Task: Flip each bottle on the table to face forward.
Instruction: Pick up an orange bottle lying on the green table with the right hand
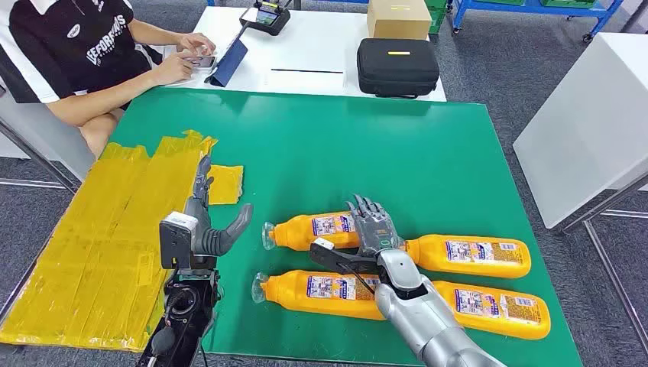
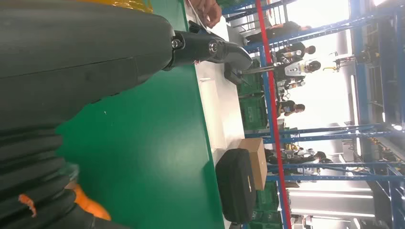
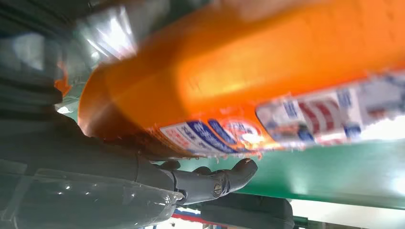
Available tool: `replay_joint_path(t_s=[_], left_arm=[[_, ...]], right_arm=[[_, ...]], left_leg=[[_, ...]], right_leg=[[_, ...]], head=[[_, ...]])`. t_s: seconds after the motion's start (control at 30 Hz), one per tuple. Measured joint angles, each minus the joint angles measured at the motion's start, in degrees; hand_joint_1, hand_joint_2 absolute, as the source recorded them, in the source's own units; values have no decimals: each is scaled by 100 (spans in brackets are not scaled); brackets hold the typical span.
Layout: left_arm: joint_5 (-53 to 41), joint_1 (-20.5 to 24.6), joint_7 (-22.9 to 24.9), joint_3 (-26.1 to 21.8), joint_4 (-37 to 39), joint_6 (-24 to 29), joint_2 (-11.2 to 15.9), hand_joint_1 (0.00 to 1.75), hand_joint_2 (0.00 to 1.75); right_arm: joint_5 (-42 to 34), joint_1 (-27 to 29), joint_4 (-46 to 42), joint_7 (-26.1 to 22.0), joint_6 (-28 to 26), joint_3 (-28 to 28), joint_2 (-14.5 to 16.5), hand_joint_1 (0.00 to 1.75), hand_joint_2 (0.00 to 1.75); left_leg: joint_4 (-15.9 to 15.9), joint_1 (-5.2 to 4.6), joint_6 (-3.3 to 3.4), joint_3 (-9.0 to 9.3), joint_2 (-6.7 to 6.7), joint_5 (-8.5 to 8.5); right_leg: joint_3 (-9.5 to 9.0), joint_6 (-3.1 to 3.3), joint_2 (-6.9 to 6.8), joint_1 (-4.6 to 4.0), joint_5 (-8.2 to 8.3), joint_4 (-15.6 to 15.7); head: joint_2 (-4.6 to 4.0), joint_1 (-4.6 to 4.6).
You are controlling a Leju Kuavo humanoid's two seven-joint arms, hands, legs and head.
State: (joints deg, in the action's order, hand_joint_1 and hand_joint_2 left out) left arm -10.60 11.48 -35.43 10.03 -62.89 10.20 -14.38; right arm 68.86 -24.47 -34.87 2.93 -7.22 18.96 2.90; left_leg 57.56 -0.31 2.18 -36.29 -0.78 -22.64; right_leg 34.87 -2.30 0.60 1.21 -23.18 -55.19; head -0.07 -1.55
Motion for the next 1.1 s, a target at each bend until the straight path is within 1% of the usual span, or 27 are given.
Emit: replay_joint_path(t_s=[0.07, 0.13, 0.17, 0.23, 0.27, 0.33, 0.73, 0.9, 0.97, 1.03, 1.1], left_arm=[[0, 11, -1, 1, 15, -6, -1, 0, 175], [0, 36, -7, 3, 44, -23, -2, 0, 175], [3, 50, -14, 4, 61, -31, -3, 0, 175], [18, 73, -33, 5, 96, -39, -4, 0, 175], [27, 84, -45, 7, 115, -40, -5, 0, 175], [41, 98, -67, 13, 149, -40, -6, 0, 175], [110, 144, -153, 54, 309, 1, -7, 0, 175], [119, 143, -175, 61, 329, 33, -7, 0, 175], [109, 134, -178, 61, 326, 45, -7, 0, 175], [48, 95, -174, 61, 304, 66, -7, 0, 175], [-67, 22, -158, 66, 245, 80, -7, 0, 175]], right_arm=[[-1, -26, 38, -1, 22, -3, -3, 80, 175], [-2, -84, 118, -4, 57, -9, -16, 134, 175], [-1, -120, 165, -6, 71, -13, -25, 154, 175], [9, -194, 266, -7, 95, -22, -45, 169, 175], [15, -230, 318, -7, 103, -29, -53, 173, 175], [34, -288, 402, -7, 113, -40, -66, 175, 175], [110, -444, 663, -31, 46, -93, -78, 175, 175], [-22, -402, 687, -150, -406, -199, -67, 175, 175], [-189, -359, 680, -293, -663, -290, -50, 175, 175], [-550, -252, 605, -627, -1086, -457, -6, 175, 175], [-1051, -82, 355, -1112, -1522, -708, 87, 175, 175]], left_leg=[[0, 0, 0, 2, 1, 0], [0, 0, 0, 5, 1, 0], [0, 1, 0, 7, 1, 0], [0, 1, 0, 10, 1, 0], [0, 1, 0, 11, 2, 0], [0, 1, 0, 13, 2, 0], [0, 0, 0, 18, 1, 0], [0, 0, 0, 17, -1, 0], [0, 0, 0, 14, -2, 0], [0, 0, 0, 7, -5, 0], [0, 0, 0, -1, -4, 0]], right_leg=[[0, 0, 0, 0, 0, 0], [-2, 0, 0, 0, 0, 0], [-3, 0, 0, 0, 0, 0], [-6, 0, 0, -1, 0, 0], [-7, 0, 0, 0, 0, 0], [-9, 0, 0, 0, 0, 0], [-16, 0, -1, 0, -1, 0], [-18, 0, -1, 0, 0, 0], [-19, 0, -1, 0, 0, 0], [-16, -1, -2, 0, 1, -1], [-7, -2, -1, -1, 2, -2]], head=[[0, -1], [0, -1], [0, -1], [0, 1], [0, 0], [0, 0], [0, 0], [0, 0], [0, 1], [0, 1], [0, 0]])
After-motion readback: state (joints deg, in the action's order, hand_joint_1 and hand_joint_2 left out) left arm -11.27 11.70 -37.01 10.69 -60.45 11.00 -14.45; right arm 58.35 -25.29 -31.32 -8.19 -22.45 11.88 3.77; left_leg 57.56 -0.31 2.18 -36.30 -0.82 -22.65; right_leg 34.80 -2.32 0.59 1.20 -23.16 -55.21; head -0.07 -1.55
